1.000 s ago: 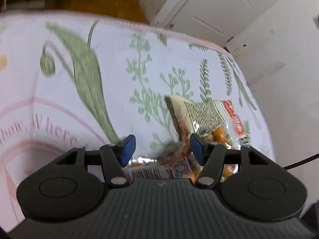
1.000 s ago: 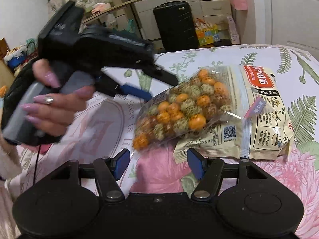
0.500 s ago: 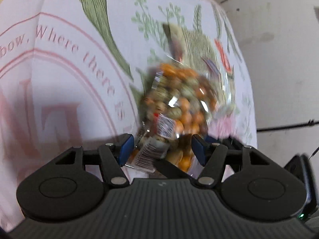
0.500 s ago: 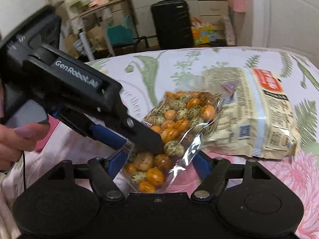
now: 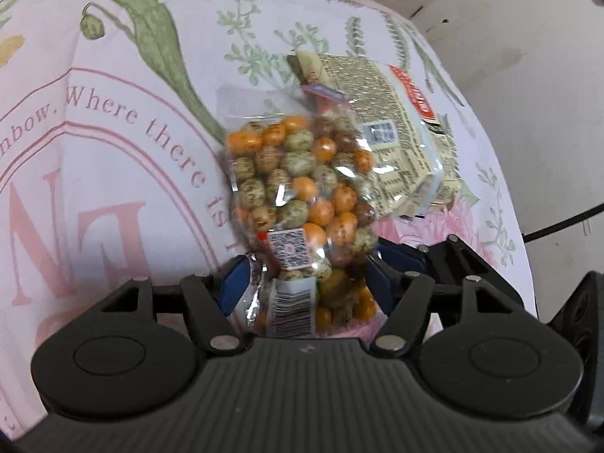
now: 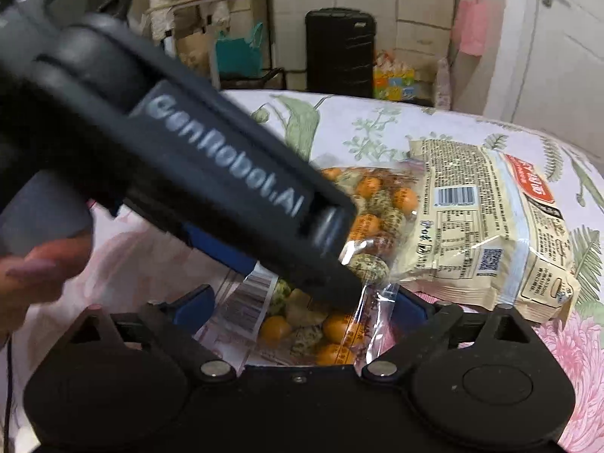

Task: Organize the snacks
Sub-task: 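Grasp the clear nut bag with the left tool while the right tool grasps it too, then carry the nut bag over the pink box and release it from both tools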

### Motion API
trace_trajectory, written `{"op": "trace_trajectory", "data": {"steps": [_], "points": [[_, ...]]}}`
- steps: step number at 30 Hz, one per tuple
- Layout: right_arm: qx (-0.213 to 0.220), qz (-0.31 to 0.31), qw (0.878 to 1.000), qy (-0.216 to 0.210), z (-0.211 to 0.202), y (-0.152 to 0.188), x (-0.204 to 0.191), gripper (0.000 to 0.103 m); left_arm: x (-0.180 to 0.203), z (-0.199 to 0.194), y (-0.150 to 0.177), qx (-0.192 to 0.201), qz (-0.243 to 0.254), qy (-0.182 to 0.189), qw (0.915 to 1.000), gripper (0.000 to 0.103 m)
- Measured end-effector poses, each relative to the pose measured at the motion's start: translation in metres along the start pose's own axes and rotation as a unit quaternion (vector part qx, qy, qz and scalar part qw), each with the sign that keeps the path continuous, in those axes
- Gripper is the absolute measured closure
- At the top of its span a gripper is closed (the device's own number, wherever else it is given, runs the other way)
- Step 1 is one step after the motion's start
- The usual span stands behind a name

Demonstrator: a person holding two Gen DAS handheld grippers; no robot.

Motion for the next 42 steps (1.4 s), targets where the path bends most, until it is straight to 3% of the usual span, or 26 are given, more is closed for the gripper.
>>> {"op": "trace_trajectory", "data": {"steps": [3, 7, 19, 29, 42], "points": [[-0.005, 0.023, 1.0, -0.008, -0.004, 0.001, 0.005, 0.019, 0.01, -0.004, 0.006, -0.002, 0.016, -0.006, 0.9998, 0.041], [-0.031, 0.035, 0.999, -0.002, -0.009, 0.001, 0.003, 0.02, 0.022, -0.003, 0.012, -0.009, 0.03, -0.019, 0.9993, 0.04], [-0.058, 0.023, 0.996, -0.06, -0.044, 0.007, -0.007, 0.026, 0.037, -0.027, 0.034, -0.057, 0.015, -0.031, 0.9978, 0.037], [-0.071, -0.006, 0.994, -0.086, -0.067, -0.004, -0.018, 0.026, 0.047, -0.057, 0.055, -0.044, 0.003, -0.025, 0.9987, 0.037], [-0.048, -0.05, 0.994, -0.081, -0.089, -0.016, -0.031, 0.026, 0.056, -0.083, 0.062, -0.012, -0.005, -0.03, 0.9995, 0.037]]}}
Point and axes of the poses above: each gripper's, at about its wrist camera, not at the fingertips, and z roughly the way its jaws point, x to its right, y to its underside, the point moved 4 cm from there along z, roughly the way its jaws point, and after that the axes turned 8 degrees about y, right-handed, at the moved point
